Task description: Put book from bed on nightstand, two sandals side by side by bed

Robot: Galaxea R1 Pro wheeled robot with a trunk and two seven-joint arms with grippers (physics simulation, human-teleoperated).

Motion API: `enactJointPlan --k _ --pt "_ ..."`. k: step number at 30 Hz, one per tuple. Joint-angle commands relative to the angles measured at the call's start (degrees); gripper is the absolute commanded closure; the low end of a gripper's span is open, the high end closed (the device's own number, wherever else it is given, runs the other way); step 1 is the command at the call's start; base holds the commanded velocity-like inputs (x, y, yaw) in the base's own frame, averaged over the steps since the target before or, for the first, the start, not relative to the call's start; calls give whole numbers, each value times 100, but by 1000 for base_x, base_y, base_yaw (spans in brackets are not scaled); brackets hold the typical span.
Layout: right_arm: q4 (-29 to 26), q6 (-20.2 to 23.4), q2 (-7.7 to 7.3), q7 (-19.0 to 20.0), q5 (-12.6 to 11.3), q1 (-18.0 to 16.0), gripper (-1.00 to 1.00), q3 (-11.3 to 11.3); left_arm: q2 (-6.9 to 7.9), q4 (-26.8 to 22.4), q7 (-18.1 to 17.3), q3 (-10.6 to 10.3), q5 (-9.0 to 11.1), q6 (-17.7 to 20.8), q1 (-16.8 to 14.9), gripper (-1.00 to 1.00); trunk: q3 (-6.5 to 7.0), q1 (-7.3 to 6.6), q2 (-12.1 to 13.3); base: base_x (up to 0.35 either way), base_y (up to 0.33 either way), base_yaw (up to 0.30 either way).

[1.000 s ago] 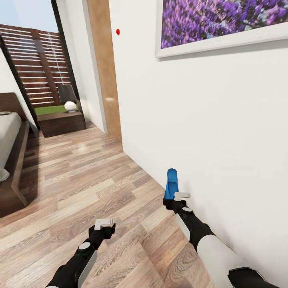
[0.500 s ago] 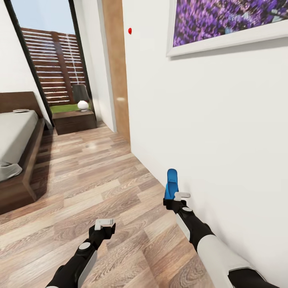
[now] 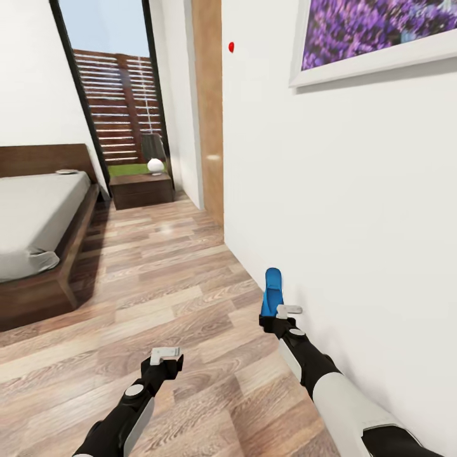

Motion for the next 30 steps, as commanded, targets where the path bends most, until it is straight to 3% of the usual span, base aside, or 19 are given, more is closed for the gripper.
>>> enactJointPlan --k 1,8,30 --pt "-15 31 -6 -44 -62 0 100 48 4 -7 38 -28 61 24 -3 -100 -5 -1 -2 36 -29 257" --pt "-15 31 -6 -44 -62 0 100 48 -18 -14 47 -36 65 24 -3 -100 -5 -1 -2 43 -38 257" --pt "-11 33 -6 -44 -62 0 100 48 -5 -12 47 -28 77 24 -3 -100 -5 -1 -2 216 -186 258"
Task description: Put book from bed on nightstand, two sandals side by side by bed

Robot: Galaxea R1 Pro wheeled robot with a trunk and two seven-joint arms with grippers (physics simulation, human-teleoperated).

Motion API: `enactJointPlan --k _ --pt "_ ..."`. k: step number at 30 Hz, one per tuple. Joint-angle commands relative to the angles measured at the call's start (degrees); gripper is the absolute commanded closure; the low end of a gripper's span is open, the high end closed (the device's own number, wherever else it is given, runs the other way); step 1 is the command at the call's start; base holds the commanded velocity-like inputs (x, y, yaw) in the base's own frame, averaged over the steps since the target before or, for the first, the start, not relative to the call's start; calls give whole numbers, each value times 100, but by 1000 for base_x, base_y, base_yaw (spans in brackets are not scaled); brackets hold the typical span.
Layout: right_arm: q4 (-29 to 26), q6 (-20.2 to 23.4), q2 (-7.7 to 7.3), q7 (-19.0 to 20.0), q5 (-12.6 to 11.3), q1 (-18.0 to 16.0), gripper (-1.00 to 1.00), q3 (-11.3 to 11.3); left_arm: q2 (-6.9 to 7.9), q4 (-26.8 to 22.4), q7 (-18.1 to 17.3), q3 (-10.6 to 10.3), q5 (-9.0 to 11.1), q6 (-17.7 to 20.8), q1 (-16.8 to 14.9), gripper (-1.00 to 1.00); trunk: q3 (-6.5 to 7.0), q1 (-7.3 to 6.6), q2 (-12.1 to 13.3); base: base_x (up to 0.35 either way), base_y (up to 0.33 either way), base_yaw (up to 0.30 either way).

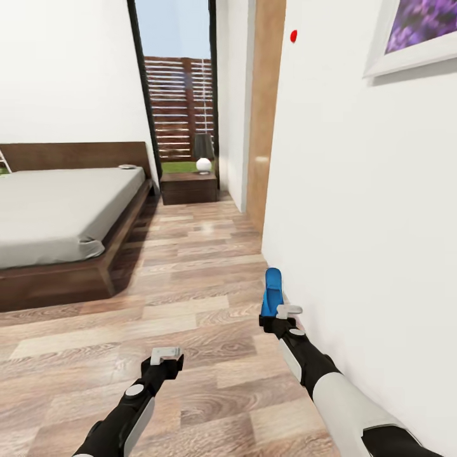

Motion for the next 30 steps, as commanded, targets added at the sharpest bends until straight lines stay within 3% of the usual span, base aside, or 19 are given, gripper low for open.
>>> enactJointPlan --k 1,13,30 --pt "-17 33 -7 -44 -61 0 100 48 4 -8 39 -28 61 24 -3 -100 -5 0 -2 35 -19 258" --pt "-18 31 -7 -44 -61 0 100 48 4 -6 39 -29 58 24 -3 -100 -5 0 -2 26 -32 258" --pt "-15 32 -7 -44 -61 0 100 48 4 -6 32 -28 56 24 -3 -100 -5 0 -2 143 -123 258"
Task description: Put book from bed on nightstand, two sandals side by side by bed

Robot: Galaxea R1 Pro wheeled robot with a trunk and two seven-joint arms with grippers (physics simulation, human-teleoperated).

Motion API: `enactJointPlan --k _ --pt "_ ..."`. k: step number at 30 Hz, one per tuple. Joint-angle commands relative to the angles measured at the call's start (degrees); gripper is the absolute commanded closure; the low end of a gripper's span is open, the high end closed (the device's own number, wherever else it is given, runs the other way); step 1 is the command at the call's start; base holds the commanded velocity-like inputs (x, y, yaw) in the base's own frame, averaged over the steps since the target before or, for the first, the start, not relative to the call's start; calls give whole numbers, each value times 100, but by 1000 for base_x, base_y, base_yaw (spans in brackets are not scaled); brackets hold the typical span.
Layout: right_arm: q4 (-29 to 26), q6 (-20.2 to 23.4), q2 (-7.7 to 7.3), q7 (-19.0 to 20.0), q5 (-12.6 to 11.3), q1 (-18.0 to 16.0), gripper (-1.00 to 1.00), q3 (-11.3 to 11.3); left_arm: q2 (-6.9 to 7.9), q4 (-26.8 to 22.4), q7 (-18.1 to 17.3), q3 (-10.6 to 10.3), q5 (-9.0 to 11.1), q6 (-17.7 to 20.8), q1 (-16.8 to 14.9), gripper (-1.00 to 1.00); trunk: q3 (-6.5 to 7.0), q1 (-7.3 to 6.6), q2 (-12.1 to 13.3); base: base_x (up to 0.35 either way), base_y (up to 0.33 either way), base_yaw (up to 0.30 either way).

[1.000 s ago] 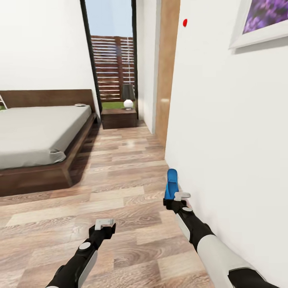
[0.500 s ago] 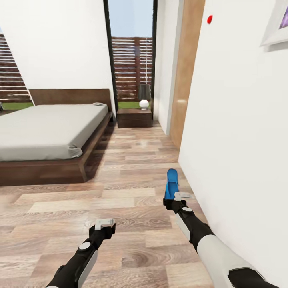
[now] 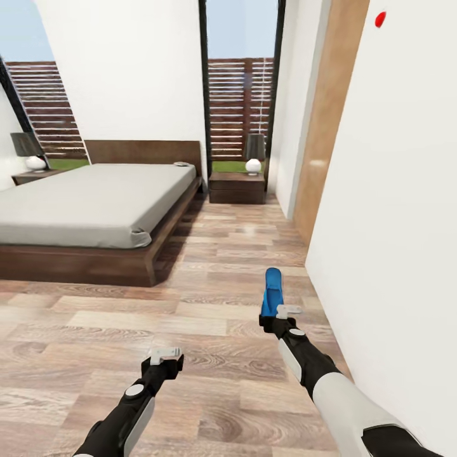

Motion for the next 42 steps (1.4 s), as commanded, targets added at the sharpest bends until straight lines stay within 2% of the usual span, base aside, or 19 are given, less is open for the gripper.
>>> enactJointPlan --k 1,16,30,42 --pt "-16 32 -6 -45 -60 0 100 48 4 -6 38 -29 59 24 -3 -100 -5 0 -2 164 -20 258" --pt "-17 33 -6 -45 -60 0 100 48 5 -9 40 -28 66 24 -3 -100 -5 0 -2 146 -15 258" --pt "-19 29 -6 -45 -60 0 100 48 4 -8 46 -28 75 24 -3 -100 -5 0 -2 29 -6 258" --pt "-19 34 -6 -45 -60 0 100 48 -1 -9 46 -28 71 24 -3 -100 -5 0 -2 144 -50 258"
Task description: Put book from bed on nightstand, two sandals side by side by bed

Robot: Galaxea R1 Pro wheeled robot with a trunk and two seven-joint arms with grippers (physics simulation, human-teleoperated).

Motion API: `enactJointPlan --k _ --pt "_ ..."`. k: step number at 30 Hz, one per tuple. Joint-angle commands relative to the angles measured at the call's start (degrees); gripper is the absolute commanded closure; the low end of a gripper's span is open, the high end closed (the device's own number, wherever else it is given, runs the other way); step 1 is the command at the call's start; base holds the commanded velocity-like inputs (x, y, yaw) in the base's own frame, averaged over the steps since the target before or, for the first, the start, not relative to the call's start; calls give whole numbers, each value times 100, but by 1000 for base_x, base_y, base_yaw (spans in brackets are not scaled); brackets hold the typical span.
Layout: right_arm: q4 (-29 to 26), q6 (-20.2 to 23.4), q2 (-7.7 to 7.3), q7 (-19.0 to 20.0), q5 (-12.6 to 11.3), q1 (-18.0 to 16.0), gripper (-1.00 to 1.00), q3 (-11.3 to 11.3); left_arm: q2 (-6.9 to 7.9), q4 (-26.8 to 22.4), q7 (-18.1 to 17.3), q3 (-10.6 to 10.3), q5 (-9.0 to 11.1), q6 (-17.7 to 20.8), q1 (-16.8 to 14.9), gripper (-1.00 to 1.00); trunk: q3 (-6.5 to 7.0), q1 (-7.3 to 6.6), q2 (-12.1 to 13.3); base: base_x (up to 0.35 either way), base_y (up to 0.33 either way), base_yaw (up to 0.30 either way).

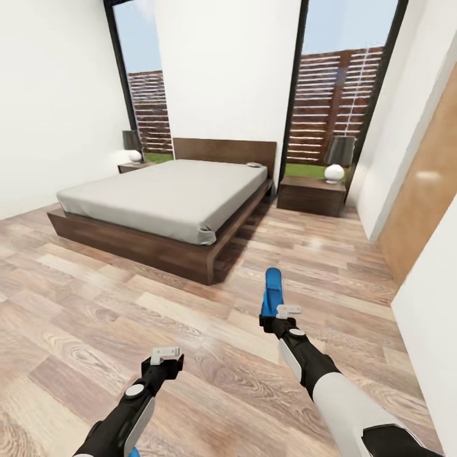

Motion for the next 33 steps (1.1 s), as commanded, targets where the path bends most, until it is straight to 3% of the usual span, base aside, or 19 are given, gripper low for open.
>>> enactJointPlan --k 1,12,13,17,21,23,26,29,30,33 --pt "-15 31 -5 -45 -61 0 100 48 2 -9 39 -28 58 24 -3 -100 -5 0 -2 150 -3 258" --pt "-74 27 -6 -65 -55 0 100 48 -47 -94 75 -14 71 93 -3 -100 -5 0 -2 36 0 149" --pt "-84 25 -63 -56 -58 0 100 54 -79 -399 79 -16 74 754 -81 -100 -27 3 -3 0 0 0" --pt "-92 18 -82 -47 -58 0 100 58 -79 -1400 105 48 73 2443 -284 -100 -116 13 -9 0 0 0" --pt "-99 18 -83 -39 -60 0 100 135 -87 -1891 214 350 79 3371 -558 -100 -205 23 -14 0 0 0" --pt "-99 16 -56 -37 -60 0 100 411 -88 -1852 532 562 207 3864 -818 -100 -249 29 -17 0 0 0" --pt "-100 4 -41 -21 -66 -1 100 668 -82 -1751 733 749 455 4108 -944 -100 -315 36 -21 0 0 0" --pt "-127 -26 -27 -14 -74 -7 100 1025 -18 -1364 1070 1377 938 4344 -1061 -100 -382 44 -25 0 0 0" --pt "-164 -31 -26 -28 -73 -8 100 1077 -11 -1123 1120 1559 997 4363 -1083 -100 -404 47 -26 0 0 0" --pt "-257 -36 -24 -30 -70 -9 100 1113 -8 -834 1159 1701 1044 4381 -1128 -100 -470 54 -30 0 0 0"
